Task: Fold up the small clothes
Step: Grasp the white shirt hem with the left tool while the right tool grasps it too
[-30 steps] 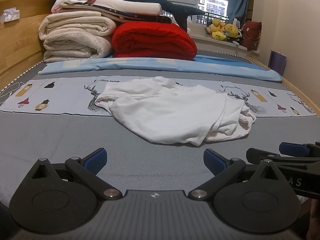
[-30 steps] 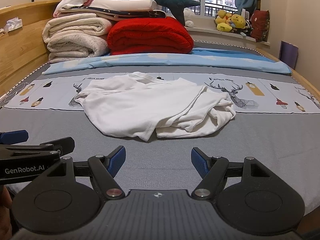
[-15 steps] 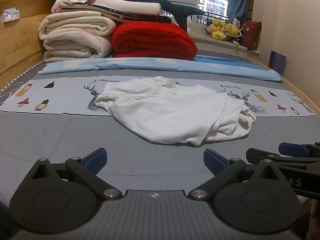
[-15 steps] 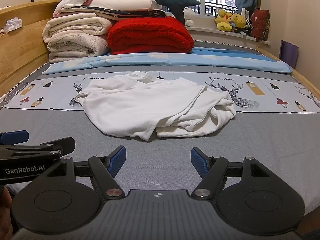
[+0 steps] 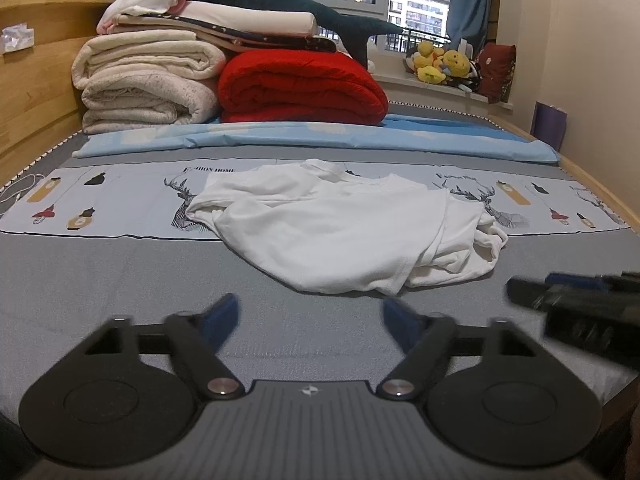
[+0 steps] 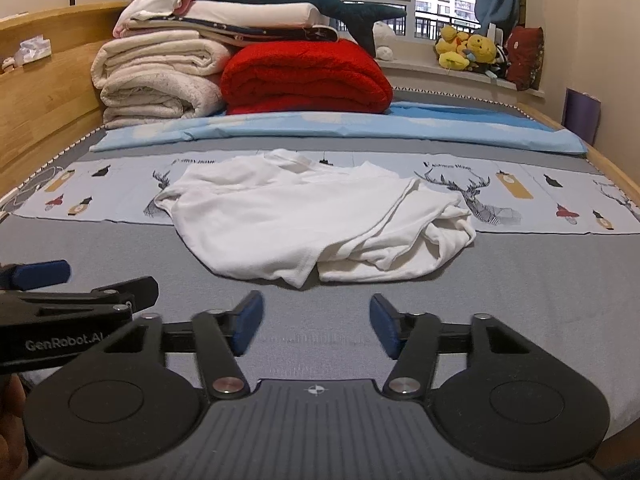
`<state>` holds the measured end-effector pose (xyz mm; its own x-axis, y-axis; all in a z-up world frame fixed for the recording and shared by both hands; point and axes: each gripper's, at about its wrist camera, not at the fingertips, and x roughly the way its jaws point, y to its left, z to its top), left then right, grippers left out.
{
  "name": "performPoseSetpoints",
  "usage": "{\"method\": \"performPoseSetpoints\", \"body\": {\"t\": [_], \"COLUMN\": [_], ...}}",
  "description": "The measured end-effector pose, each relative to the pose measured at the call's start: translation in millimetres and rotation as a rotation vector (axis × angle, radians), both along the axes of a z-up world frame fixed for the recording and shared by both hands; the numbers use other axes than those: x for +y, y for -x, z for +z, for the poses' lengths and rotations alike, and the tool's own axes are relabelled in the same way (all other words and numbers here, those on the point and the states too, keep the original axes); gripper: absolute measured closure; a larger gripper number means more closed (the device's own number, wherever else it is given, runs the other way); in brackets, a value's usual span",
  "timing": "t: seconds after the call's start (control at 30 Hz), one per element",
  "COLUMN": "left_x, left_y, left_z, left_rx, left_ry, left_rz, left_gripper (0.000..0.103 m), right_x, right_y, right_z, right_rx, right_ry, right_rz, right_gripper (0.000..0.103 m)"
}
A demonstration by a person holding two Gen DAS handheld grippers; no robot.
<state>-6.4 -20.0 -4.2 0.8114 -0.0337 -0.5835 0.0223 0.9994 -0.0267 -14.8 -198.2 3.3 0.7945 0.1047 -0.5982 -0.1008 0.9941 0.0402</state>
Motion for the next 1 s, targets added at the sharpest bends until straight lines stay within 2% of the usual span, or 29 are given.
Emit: {"method": "performPoseSetpoints", "body": {"t": [0.03, 0.1, 0.2, 0.37, 0.5, 0.57, 0.6, 0.67, 0.77, 0.8, 0.83, 0.9, 1.0], "left_x": [1, 3, 3, -1, -7, -12, -18, -30, -56, -63, -70, -84, -98], "left_y": [-1, -3, -9, -23, -43, -58, -66, -82, -108, -116, -123, -140, -165], "left_z": [-1, -2, -4, -16, -29, -38, -44, -57, -82, -90, -98, -113, -127], "left_rx": [0.002, 0.015, 0.03, 0.066, 0.106, 0.127, 0.136, 0.153, 0.184, 0.193, 0.196, 0.204, 0.216], "left_ry": [0.001, 0.009, 0.018, 0.019, 0.013, 0.017, 0.018, 0.011, 0.0, -0.001, 0.003, 0.015, -0.01], "left_rz": [-0.003, -0.007, -0.018, -0.04, -0.061, -0.079, -0.092, -0.115, -0.139, -0.132, -0.122, -0.104, -0.035], "left_gripper": [0.047, 0.061, 0.075, 0.081, 0.082, 0.082, 0.082, 0.078, 0.061, 0.046, 0.036, 0.028, 0.028], "right_x": [-3, -11, -25, -50, -75, -82, -84, -90, -99, -103, -107, -113, -117], "right_y": [0, -2, -9, -41, -54, -62, -62, -64, -73, -74, -75, -73, -73], "right_z": [3, 11, 38, 63, 44, 34, 35, 37, 33, 33, 34, 33, 31], "right_rx": [-0.008, -0.022, -0.097, -0.2, -0.225, -0.16, -0.183, -0.213, -0.169, -0.165, -0.167, -0.168, -0.155], "right_ry": [-0.012, -0.042, -0.051, 0.033, 0.057, 0.064, 0.063, 0.052, 0.034, 0.02, 0.007, -0.004, -0.006], "right_rz": [-0.007, -0.012, 0.011, 0.104, 0.057, 0.035, 0.03, 0.034, 0.029, 0.026, 0.022, 0.018, 0.01], "right_gripper": [0.065, 0.082, 0.083, 0.082, 0.082, 0.083, 0.083, 0.083, 0.082, 0.082, 0.082, 0.082, 0.082]}}
